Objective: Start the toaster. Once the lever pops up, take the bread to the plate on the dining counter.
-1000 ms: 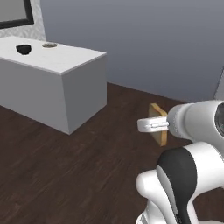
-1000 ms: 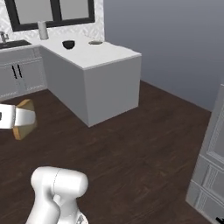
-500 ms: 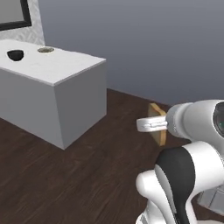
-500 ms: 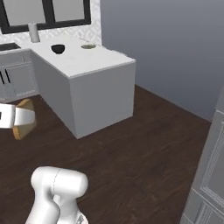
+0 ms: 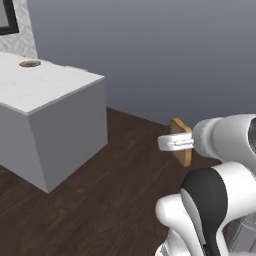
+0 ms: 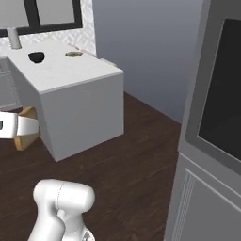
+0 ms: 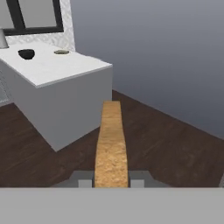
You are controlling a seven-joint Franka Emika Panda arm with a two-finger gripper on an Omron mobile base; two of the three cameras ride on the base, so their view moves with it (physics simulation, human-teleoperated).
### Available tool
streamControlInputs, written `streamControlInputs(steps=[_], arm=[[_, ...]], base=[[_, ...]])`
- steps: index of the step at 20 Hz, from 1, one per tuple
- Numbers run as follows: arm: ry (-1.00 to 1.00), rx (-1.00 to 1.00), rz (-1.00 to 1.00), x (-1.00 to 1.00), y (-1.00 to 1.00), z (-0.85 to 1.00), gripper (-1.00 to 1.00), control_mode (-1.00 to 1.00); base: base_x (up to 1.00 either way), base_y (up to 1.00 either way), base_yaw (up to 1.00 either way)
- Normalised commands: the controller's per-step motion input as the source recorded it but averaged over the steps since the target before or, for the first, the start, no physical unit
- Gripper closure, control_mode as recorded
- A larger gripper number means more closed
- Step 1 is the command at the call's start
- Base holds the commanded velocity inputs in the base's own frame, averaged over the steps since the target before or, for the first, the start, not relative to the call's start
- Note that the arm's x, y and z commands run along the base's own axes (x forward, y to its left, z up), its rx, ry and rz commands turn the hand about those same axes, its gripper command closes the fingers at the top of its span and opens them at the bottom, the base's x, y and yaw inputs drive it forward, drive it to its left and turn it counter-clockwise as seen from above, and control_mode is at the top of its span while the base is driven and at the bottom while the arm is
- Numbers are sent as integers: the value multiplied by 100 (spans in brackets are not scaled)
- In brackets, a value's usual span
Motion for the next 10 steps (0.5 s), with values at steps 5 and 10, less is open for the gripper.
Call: streamControlInputs(steps=[5,10], arm=[[0,0,0,0,0,0,100,100],[0,0,0,0,0,0,100,100]], base=[[100,4,-1],[100,31,-9]])
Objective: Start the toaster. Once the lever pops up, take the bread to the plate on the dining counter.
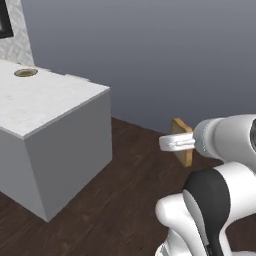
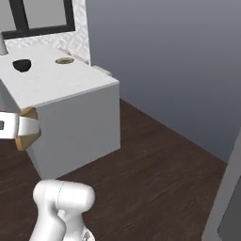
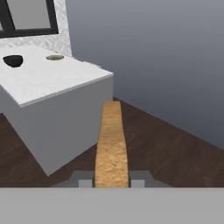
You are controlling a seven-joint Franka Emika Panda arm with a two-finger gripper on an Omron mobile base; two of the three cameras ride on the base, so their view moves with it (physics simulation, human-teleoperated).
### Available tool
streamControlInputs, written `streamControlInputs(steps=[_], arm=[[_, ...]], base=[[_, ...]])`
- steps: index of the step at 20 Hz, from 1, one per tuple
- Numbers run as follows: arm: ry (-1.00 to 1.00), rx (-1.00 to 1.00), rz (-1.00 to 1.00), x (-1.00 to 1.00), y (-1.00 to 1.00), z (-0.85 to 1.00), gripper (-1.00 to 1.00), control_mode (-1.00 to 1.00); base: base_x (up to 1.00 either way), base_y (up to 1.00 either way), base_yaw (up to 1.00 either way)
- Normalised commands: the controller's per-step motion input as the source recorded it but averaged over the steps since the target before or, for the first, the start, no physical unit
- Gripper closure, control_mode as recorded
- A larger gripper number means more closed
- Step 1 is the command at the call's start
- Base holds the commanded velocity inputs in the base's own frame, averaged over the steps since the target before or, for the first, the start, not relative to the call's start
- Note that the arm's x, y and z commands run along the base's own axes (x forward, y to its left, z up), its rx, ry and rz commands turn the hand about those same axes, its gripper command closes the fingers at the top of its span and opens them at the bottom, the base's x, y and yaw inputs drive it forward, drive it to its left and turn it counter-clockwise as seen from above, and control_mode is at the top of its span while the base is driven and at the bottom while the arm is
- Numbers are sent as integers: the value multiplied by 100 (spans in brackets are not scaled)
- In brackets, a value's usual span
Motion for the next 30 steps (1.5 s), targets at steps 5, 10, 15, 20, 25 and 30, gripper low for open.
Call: streamControlInputs(steps=[5,10,15,20,25,30], arm=[[0,0,0,0,0,0,100,100],[0,0,0,0,0,0,100,100],[0,0,0,0,0,0,100,100],[0,0,0,0,0,0,100,100],[0,0,0,0,0,0,100,100],[0,0,0,0,0,0,100,100]], base=[[100,-2,-2],[100,-24,1],[100,-42,16],[100,-54,26],[100,-52,30],[100,-50,32]])
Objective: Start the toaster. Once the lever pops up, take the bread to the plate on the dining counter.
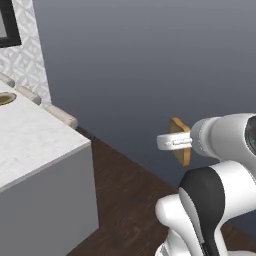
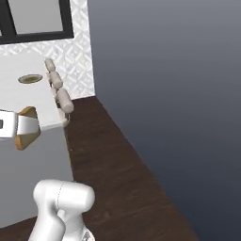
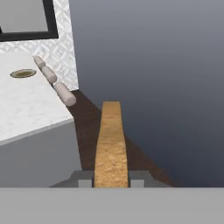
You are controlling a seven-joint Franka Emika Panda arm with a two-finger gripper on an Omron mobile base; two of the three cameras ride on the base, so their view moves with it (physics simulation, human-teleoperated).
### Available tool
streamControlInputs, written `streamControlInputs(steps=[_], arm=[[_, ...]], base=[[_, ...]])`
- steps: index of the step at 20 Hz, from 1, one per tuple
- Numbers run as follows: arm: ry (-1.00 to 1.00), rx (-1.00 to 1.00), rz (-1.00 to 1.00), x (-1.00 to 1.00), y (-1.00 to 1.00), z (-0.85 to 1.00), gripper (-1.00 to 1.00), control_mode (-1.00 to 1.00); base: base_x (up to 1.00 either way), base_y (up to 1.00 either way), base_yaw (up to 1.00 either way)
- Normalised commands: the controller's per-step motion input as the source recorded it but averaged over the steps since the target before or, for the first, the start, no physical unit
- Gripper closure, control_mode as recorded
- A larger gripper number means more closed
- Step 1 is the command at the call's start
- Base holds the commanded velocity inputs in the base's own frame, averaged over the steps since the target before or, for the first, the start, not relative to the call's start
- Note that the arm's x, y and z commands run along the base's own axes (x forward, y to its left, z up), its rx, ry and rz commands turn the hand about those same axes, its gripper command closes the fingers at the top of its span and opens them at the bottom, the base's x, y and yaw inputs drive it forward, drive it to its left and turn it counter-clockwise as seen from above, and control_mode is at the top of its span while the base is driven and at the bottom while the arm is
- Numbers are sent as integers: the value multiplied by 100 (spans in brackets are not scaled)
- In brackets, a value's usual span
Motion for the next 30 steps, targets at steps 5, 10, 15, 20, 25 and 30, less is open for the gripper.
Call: streamControlInputs(steps=[5,10,15,20,25,30], arm=[[0,0,0,0,0,0,100,100],[0,0,0,0,0,0,100,100],[0,0,0,0,0,0,100,100],[0,0,0,0,0,0,100,100],[0,0,0,0,0,0,100,100],[0,0,0,0,0,0,100,100]], base=[[100,-48,33],[100,-39,33],[100,-29,34],[100,-22,34],[100,-24,34],[100,-24,35]])
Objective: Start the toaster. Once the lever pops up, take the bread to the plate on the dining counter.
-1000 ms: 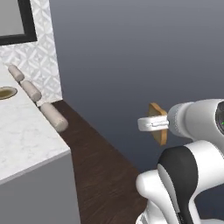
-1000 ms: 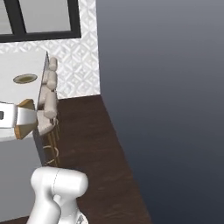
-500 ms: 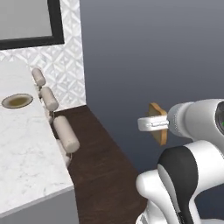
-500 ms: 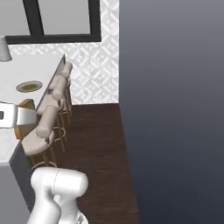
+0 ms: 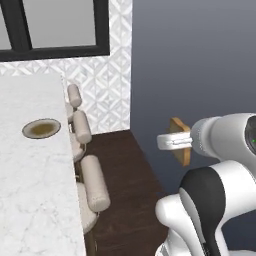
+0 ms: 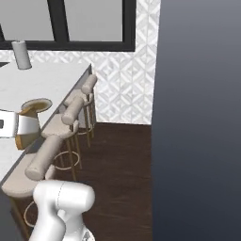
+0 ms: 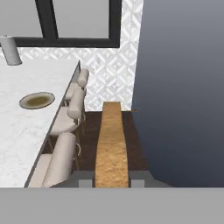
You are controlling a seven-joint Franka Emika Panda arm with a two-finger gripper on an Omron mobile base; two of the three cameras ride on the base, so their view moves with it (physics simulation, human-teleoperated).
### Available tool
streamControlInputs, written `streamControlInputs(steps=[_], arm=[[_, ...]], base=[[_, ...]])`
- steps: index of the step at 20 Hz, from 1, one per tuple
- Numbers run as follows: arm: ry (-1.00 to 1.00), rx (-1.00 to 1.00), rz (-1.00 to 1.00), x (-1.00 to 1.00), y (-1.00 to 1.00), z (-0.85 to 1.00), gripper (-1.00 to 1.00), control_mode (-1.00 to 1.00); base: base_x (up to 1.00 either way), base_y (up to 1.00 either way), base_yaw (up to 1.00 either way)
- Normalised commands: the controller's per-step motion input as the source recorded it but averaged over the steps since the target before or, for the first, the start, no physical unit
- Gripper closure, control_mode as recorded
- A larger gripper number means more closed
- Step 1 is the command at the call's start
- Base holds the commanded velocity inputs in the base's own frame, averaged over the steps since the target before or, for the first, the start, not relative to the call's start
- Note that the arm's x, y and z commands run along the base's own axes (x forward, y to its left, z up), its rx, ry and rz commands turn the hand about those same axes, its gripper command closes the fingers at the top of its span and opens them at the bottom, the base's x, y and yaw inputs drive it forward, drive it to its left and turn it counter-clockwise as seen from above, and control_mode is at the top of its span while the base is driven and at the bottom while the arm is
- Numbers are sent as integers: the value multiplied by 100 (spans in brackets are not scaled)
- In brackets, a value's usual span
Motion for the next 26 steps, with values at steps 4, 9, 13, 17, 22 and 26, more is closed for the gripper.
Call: streamControlInputs(steps=[4,9,13,17,22,26], arm=[[0,0,0,0,0,0,100,100],[0,0,0,0,0,0,100,100],[0,0,0,0,0,0,100,100],[0,0,0,0,0,0,100,100],[0,0,0,0,0,0,100,100],[0,0,0,0,0,0,100,100]], base=[[100,-33,36],[100,-38,40],[100,-55,46],[74,-65,55],[32,-39,73],[5,-30,81]])
